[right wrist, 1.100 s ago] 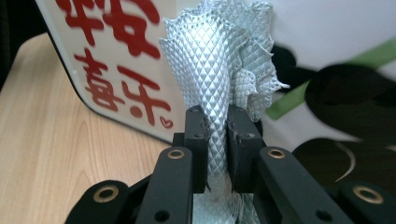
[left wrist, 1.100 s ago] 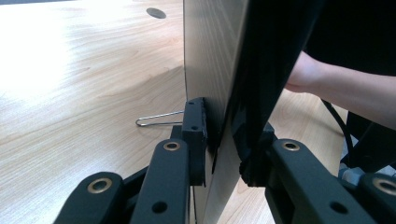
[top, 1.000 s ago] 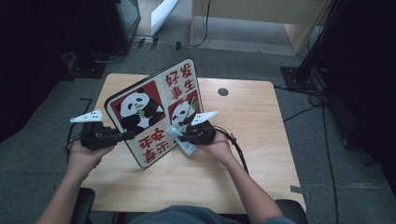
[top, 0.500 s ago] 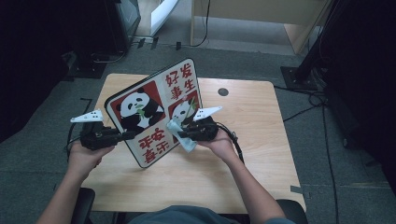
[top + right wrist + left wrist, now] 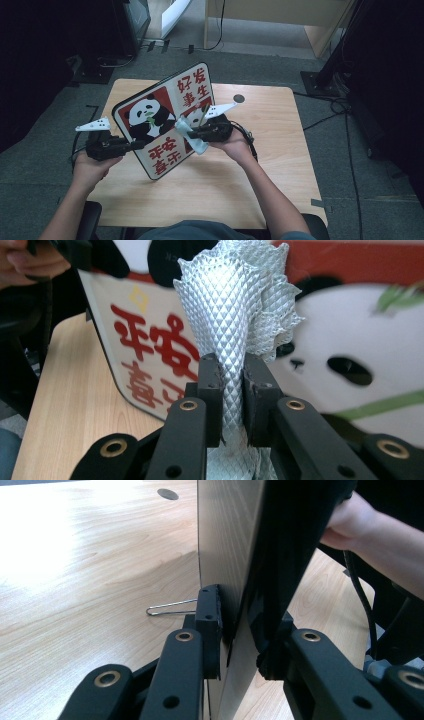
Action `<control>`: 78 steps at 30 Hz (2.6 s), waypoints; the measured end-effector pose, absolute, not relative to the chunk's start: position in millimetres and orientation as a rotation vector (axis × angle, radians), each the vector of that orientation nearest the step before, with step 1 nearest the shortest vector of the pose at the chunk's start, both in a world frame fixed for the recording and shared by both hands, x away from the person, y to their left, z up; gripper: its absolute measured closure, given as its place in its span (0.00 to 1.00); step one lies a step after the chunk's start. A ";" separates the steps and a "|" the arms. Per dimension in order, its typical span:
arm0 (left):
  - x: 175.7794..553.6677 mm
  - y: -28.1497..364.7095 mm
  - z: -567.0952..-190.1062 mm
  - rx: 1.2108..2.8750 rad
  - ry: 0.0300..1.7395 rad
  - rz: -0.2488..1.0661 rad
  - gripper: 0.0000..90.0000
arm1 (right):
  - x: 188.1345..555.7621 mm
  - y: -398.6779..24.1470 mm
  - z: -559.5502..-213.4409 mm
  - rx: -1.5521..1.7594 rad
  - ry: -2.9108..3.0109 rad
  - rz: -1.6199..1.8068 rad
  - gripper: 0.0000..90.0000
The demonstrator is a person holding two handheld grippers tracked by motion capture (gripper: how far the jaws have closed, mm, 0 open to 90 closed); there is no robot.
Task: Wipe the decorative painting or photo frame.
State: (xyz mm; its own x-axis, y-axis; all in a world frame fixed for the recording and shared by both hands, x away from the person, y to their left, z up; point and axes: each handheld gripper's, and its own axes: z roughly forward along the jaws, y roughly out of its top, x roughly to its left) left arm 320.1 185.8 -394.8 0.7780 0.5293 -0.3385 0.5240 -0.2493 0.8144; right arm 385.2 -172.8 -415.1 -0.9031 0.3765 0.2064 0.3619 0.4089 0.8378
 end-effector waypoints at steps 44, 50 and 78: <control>321.5 187.0 -395.4 1.900 0.797 0.004 0.85 | 416.2 -135.4 -296.2 0.536 2.504 1.580 0.90; 321.5 187.1 -395.4 1.899 0.798 0.002 0.85 | 414.1 -131.4 -303.2 0.536 2.526 1.577 0.90; 321.5 187.0 -395.3 1.900 0.798 0.002 0.85 | 400.7 -129.8 -348.0 0.567 2.612 1.580 0.90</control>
State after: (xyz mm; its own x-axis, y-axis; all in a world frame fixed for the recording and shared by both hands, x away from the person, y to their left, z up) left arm 321.5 187.0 -395.3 0.7792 0.5261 -0.3406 0.5244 -0.2496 0.8141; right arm 400.7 -129.8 -348.0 -0.9326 0.3262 0.1547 0.2885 0.4157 0.8625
